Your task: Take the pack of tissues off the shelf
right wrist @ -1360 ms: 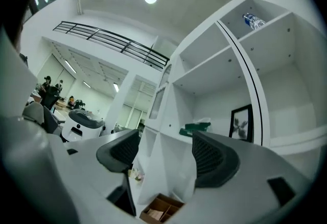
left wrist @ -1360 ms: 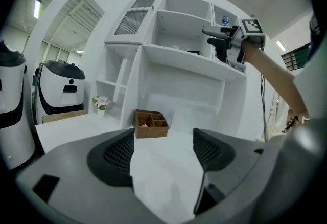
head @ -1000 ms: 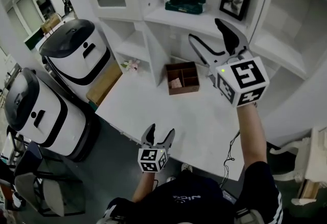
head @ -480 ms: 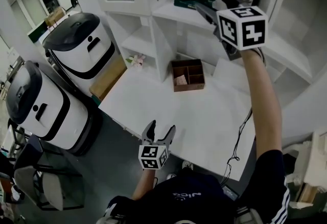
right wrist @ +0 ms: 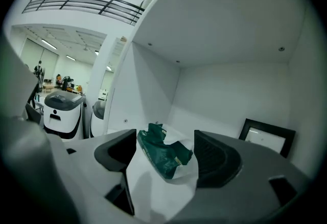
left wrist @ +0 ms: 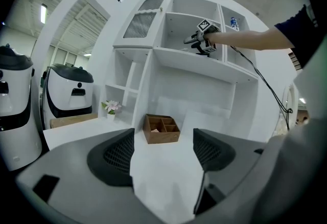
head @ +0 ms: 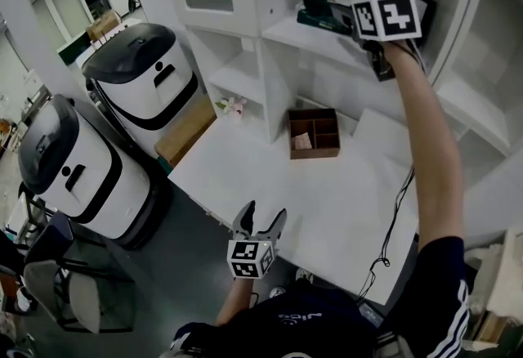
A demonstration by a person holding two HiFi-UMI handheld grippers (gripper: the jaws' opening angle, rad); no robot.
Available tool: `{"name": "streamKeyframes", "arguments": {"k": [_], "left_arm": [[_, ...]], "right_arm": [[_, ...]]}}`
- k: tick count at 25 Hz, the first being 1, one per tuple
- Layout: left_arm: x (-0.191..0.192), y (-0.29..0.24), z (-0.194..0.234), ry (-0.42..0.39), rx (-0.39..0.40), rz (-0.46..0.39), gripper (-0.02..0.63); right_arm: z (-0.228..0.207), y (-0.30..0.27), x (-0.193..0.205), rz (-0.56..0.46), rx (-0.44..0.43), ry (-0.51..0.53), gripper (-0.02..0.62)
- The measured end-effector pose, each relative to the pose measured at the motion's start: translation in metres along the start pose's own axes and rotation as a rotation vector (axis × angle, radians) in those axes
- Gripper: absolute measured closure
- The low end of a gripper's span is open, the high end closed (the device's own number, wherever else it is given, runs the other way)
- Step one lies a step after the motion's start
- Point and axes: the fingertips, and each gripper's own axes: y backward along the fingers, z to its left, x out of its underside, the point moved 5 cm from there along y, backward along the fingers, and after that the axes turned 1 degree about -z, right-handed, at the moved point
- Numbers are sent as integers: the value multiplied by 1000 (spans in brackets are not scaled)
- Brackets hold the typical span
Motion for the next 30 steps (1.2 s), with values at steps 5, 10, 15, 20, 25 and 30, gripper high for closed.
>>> {"name": "streamKeyframes", "arguments": {"k": [5,10,15,20,25,30], "left_arm": [[-12,-8,9,13,-27,-37,264],[-20,-15,10,-1,-37,-48,264],[-16,-15,15,10,-60,-40,264],[-19,-16,19,10,-74,-53,264],[-17,-17,19,12,-78,-50,264],[-16,-17,19,10,-72,-45,264]], "right_arm": [[-7,-27,10,100,-26,40,209],[-21,-47,22,162,-15,12,216],[-23,-59,40,227,-79,-14,345],[-21,-61,39,236,-87,22,565],[-17,-63,40,242,-79,87,574],[-13,-56,36,218,-70,136,575]]}}
